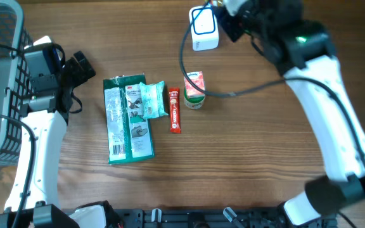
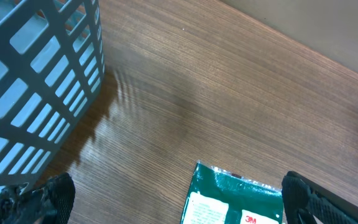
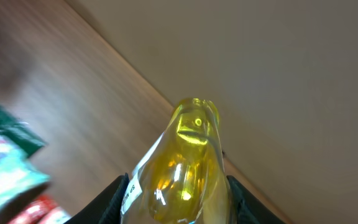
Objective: Scan the item barcode
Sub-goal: 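Lift the oil bottle and hold it up to the scanner window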
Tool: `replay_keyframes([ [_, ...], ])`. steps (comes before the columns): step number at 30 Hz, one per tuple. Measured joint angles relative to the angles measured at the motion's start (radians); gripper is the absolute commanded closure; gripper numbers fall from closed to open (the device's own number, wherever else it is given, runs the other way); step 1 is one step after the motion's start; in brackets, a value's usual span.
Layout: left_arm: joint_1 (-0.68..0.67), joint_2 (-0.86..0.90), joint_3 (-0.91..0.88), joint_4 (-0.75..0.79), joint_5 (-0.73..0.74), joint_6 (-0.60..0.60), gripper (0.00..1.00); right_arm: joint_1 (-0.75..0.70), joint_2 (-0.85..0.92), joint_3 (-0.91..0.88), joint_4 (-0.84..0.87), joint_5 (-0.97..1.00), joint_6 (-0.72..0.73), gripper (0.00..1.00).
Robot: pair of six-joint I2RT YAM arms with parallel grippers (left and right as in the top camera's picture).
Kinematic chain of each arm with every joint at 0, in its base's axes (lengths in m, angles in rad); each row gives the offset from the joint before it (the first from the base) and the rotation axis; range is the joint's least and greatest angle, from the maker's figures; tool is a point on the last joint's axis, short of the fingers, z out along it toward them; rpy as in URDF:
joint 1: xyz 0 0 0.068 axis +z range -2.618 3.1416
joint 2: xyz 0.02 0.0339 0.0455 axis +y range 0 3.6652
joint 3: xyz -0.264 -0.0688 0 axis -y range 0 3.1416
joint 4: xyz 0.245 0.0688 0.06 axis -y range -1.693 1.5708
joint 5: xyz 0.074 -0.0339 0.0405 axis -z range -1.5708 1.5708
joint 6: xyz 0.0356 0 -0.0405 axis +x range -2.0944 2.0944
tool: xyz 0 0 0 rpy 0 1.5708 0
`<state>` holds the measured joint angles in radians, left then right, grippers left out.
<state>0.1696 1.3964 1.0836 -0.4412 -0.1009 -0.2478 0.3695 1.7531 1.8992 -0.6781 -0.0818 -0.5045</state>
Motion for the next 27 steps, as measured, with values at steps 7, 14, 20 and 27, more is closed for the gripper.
replay_keyframes([
  [7,0.000,0.000,0.000,0.000,0.000,0.000,0.00,-0.001,0.279,0.000,0.163,0.072,-0.126,0.96],
  [14,0.000,0.000,0.000,0.000,0.000,0.000,0.00,-0.001,0.357,-0.001,0.330,0.237,-0.195,0.96],
  [20,0.000,0.000,0.000,0.000,0.000,0.000,0.00,0.006,0.366,-0.001,0.373,0.281,-0.340,0.96],
  [27,0.000,0.000,0.000,0.000,0.000,0.000,0.00,0.016,0.438,-0.001,0.396,0.301,-0.388,0.96],
])
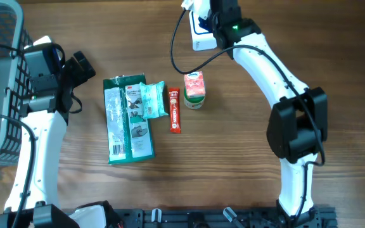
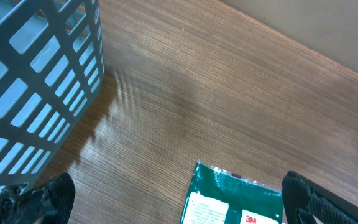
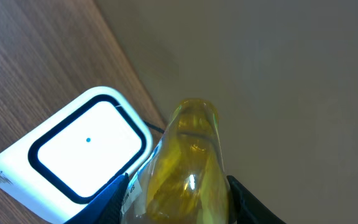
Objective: Scan the item barcode
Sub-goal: 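Lift the oil bottle and hold it up to the scanner window, then carry the oil bottle right and set it down, open the right gripper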
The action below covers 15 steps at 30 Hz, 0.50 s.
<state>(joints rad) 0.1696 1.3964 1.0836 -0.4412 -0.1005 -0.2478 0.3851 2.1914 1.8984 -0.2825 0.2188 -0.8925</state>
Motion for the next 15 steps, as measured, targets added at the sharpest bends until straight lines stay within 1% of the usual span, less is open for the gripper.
replay_keyframes([
  [4,0.000,0.000,0.000,0.000,0.000,0.000,0.00,0.003,0.030,0.000,0.000,0.002,-0.003,0.96],
  [11,0.000,0.000,0.000,0.000,0.000,0.000,0.00,0.014,0.031,0.000,-0.004,0.015,-0.002,0.96],
  [15,0.000,0.000,0.000,0.000,0.000,0.000,0.00,0.027,0.031,0.000,-0.005,0.031,0.034,0.96],
])
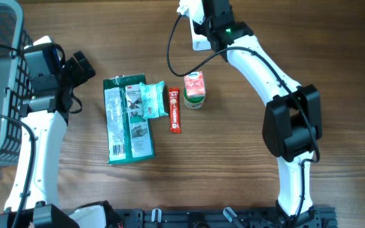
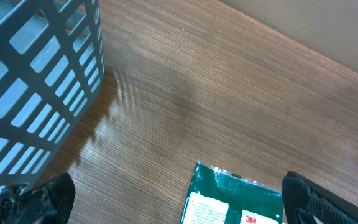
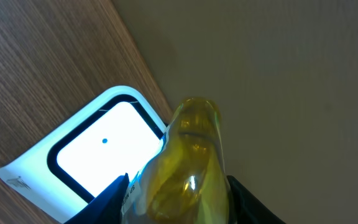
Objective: Scan the item barcode
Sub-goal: 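Carry the oil bottle right and set it down, open the right gripper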
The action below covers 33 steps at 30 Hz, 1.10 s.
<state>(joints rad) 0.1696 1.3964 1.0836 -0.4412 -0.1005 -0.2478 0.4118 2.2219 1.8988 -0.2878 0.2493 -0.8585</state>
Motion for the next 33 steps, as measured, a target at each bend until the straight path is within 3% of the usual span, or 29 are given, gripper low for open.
replay_keyframes([
  [12,0.000,0.000,0.000,0.000,0.000,0.000,0.00,-0.001,-0.008,0.000,-0.042,0.040,0.169,0.96],
  [17,0.000,0.000,0.000,0.000,0.000,0.000,0.00,-0.051,-0.132,-0.001,-0.121,0.029,0.306,0.96],
  [21,0.000,0.000,0.000,0.000,0.000,0.000,0.00,-0.173,-0.328,0.002,-0.349,0.022,0.447,0.96],
  [23,0.000,0.000,0.000,0.000,0.000,0.000,0.00,-0.258,-0.397,0.014,-0.552,0.021,0.514,0.95],
  [27,0.000,0.000,0.000,0.000,0.000,0.000,0.00,-0.401,-0.391,0.003,-0.937,-0.065,0.658,0.94],
  [33,0.000,0.000,0.000,0.000,0.000,0.000,0.00,-0.532,-0.370,-0.173,-0.992,-0.189,0.795,0.94],
])
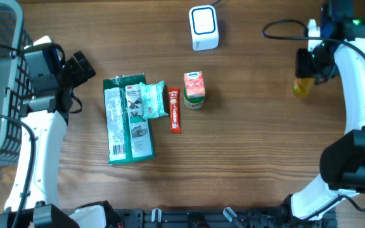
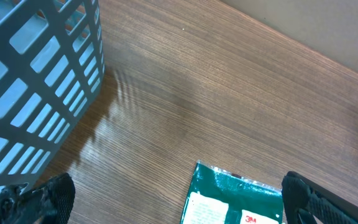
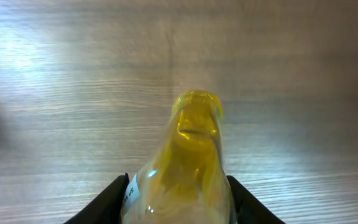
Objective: Scan the item barcode
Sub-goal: 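Carry the oil bottle right and set it down, open the right gripper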
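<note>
A yellow translucent bottle (image 3: 191, 162) fills the right wrist view, and my right gripper (image 3: 178, 199) is shut on it, one black finger on each side. In the overhead view the bottle (image 1: 303, 86) is at the table's right side under the right arm. The white scanner (image 1: 203, 28) with its blue-ringed window stands at the back centre, well left of the bottle. My left gripper (image 2: 173, 196) stands open at the far left, above the top edge of the green 3M packet (image 2: 235, 199).
A grey basket stands at the left edge. The green 3M packet (image 1: 127, 120), a teal pouch (image 1: 152, 99), a red stick pack (image 1: 175, 110) and a small red-and-green carton (image 1: 194, 88) lie mid-table. The scanner's black cable (image 1: 284, 25) runs along the back right.
My right gripper has moved with the yellow bottle from over the scanner at the back centre to the table's right side. The left arm and the other items are unchanged.
The right gripper held the yellow bottle near the scanner from its right. Then it held the bottle over the scanner window at two moments. Now the bottle is far to the right, above bare wood. The left arm stayed still throughout.
</note>
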Tool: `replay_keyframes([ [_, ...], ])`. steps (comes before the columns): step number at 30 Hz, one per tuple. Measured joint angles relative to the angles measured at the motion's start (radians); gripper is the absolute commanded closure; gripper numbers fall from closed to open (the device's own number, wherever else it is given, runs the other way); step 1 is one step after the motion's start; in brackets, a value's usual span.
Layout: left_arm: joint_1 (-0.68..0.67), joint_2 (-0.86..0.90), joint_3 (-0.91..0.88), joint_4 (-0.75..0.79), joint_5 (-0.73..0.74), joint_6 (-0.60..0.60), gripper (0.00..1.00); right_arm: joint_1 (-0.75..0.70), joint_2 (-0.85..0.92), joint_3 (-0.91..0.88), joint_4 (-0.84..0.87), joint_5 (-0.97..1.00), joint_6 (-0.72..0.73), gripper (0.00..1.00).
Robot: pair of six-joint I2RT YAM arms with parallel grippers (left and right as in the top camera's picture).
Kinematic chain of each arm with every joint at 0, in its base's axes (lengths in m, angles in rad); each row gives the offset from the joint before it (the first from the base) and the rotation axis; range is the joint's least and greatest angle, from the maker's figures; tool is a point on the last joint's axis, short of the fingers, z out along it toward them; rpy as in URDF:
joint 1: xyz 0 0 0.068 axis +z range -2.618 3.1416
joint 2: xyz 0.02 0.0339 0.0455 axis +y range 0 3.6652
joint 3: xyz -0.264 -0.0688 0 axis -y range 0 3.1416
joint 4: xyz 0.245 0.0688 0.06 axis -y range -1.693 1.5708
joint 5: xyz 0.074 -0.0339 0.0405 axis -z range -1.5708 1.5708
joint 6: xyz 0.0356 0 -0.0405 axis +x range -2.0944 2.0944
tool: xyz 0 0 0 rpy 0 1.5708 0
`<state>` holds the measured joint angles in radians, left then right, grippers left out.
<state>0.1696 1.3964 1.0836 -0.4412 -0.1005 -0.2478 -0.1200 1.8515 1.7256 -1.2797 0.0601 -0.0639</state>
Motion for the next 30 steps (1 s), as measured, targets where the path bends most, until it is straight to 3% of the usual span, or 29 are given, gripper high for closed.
replay_keyframes([
  [7,0.000,0.000,0.000,0.000,0.000,0.000,0.00,-0.088,0.005,-0.185,0.156,-0.048,0.019,0.94],
  [16,0.000,0.000,0.000,0.000,0.000,0.000,0.00,-0.265,0.004,-0.200,0.191,-0.167,0.027,0.93],
  [20,0.000,0.000,0.000,0.000,0.000,0.000,0.00,-0.264,0.004,-0.201,0.216,-0.183,0.027,0.87],
  [21,0.000,0.000,0.000,0.000,0.000,0.000,0.00,-0.264,0.004,-0.201,0.217,-0.188,0.027,0.70],
  [22,0.000,0.000,0.000,0.000,0.000,0.000,0.00,-0.264,0.004,-0.201,0.217,-0.191,0.027,0.41],
  [23,0.000,0.000,0.000,0.000,0.000,0.000,0.00,-0.264,0.004,-0.201,0.217,-0.192,0.027,0.28],
  [27,0.000,0.000,0.000,0.000,0.000,0.000,0.00,-0.264,0.004,-0.201,0.220,-0.198,0.036,0.10],
  [30,0.000,0.000,0.000,0.000,0.000,0.000,0.00,-0.264,0.004,-0.201,0.224,-0.199,0.037,0.07],
])
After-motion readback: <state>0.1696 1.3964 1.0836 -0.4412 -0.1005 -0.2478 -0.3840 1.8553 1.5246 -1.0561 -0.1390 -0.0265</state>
